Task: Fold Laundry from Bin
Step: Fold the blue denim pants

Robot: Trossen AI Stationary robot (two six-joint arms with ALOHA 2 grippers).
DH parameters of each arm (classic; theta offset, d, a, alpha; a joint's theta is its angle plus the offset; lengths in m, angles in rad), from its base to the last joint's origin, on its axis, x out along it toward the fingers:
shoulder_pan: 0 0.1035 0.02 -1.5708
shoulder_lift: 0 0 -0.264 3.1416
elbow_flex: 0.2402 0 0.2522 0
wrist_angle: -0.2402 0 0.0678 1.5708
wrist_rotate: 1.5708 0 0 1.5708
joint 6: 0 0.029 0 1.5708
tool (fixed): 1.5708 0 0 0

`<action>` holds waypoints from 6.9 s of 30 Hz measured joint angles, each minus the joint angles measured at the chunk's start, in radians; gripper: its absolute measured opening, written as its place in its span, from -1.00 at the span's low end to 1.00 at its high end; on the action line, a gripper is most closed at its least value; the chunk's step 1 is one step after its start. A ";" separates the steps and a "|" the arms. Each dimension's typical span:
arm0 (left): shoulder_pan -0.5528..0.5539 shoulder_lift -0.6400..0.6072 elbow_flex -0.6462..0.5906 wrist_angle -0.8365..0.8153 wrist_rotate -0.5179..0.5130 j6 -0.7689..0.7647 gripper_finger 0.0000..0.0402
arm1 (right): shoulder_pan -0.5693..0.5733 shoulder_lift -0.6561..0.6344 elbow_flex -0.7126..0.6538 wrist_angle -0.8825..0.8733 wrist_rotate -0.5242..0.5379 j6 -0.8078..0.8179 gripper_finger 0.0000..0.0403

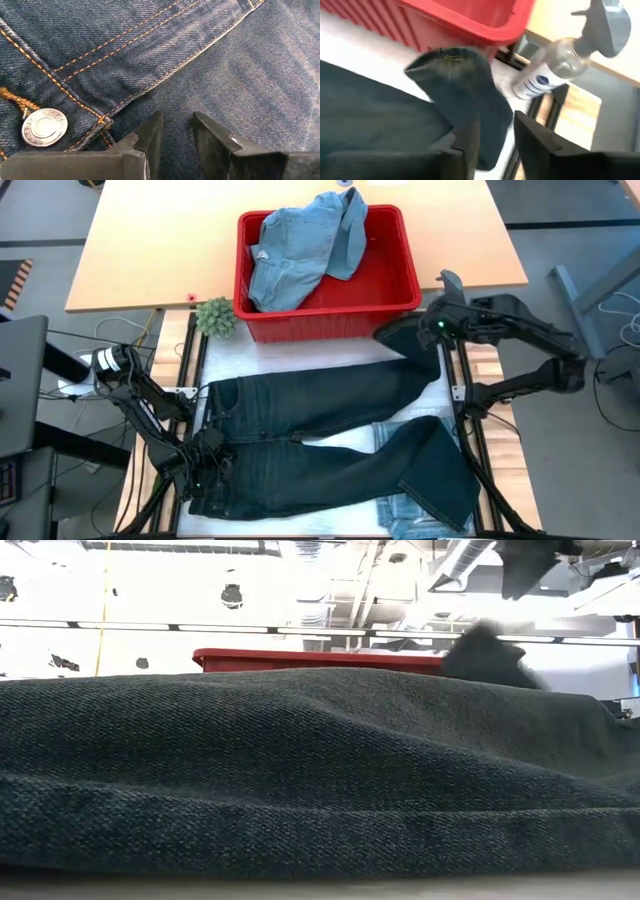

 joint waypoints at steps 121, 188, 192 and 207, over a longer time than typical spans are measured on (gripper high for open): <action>0.002 0.000 0.000 -0.041 -0.001 0.032 -0.49 | -0.066 1.048 0.241 0.086 -0.318 -1.529 0.32; 1.192 0.334 0.773 0.699 0.500 2.462 0.04 | 0.239 0.436 0.367 0.001 -0.332 -0.845 -0.86; 1.209 0.410 0.844 0.707 0.502 2.487 0.04 | 0.245 0.435 0.367 0.001 -0.332 -0.848 -0.86; 1.233 0.476 1.203 0.293 0.612 2.298 -0.92 | 0.197 0.428 0.368 0.001 -0.226 -0.853 -0.86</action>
